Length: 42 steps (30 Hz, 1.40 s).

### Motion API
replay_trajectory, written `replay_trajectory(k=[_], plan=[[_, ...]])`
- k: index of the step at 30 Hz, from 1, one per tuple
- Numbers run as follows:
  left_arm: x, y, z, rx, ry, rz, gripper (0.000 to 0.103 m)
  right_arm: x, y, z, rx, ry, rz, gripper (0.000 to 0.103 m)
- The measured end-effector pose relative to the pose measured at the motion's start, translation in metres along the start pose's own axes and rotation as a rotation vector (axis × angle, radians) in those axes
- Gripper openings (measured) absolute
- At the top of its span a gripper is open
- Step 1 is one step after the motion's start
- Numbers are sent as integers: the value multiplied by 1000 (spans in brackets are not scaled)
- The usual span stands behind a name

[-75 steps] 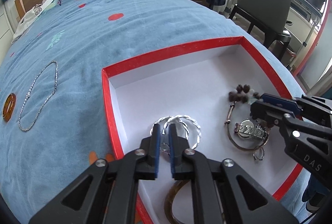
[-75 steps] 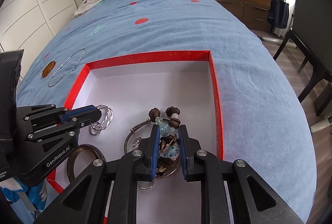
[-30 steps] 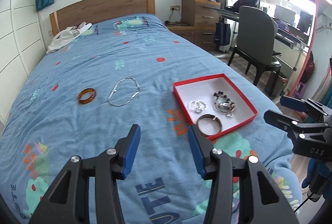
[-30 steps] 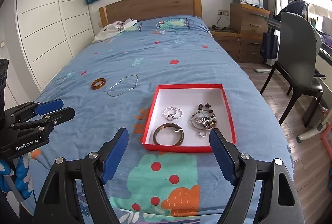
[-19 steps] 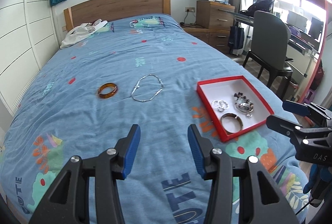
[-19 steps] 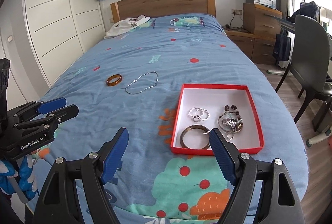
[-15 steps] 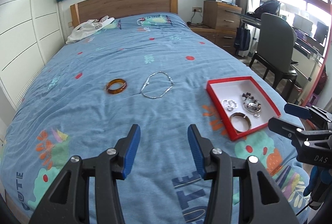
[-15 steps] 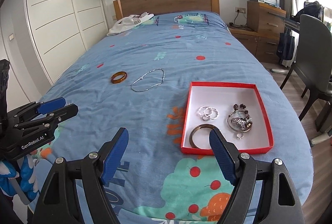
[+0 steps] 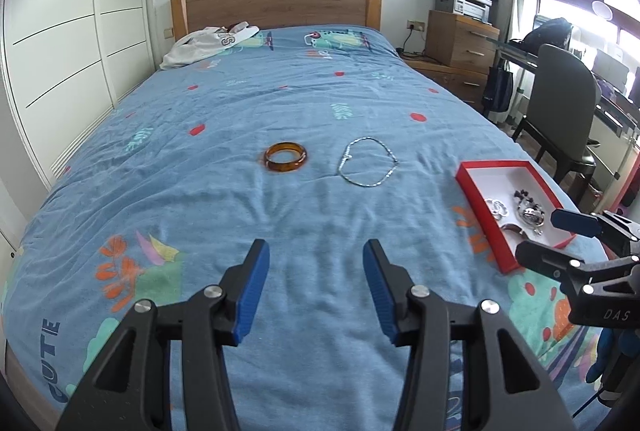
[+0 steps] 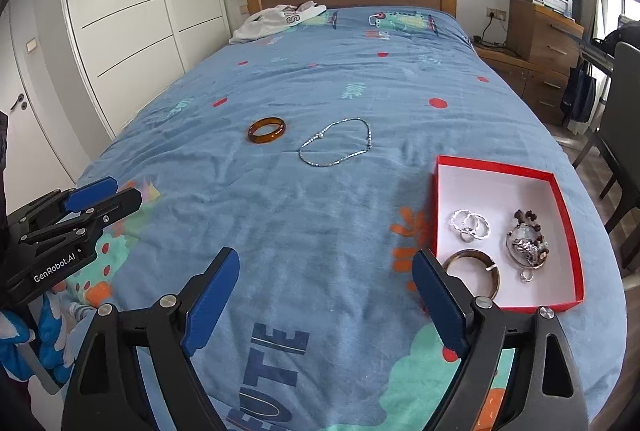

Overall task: Organize jewelry
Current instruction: 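Withdraw both tools from the red box toward the amber bangle and necklace, then grasp the silver chain necklace with the right tool while the left tool grasps the amber bangle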

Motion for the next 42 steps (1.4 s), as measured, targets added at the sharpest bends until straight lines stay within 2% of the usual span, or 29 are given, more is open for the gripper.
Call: replay_trajectory(k=[8,18,27,32,38,42], plan=[[-34,22,-9,21,34,-22,52,-35,15,-18,15,31,-34,91],[-116,45,-18,63,116,-29,52,-114,3,-40,-12,80,-67,96],[-206,46,-33,134,193,45,53,-193,-20,-52,-51,132,-97,97],[-247,52,-47,216,219,87,53,-228,-29,-61,-61,144,-114,97],[-285,68,-67,282,232,72,53,-256,-37,-77,-86,135,-144,98],[-308,76,-78,287,244,46,53,-273,-38,-90,-102,124,-161,98]])
Point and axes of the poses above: each gripper's, at about its wrist camera, not at the fingertips, and x roughly against the way its jaws point, y to its left, z to its underside, the point moved 6 cm from there along -x, roughly the way its jaws point, and after that the axes turned 3 degrees about -z, right-handed, at the moved point
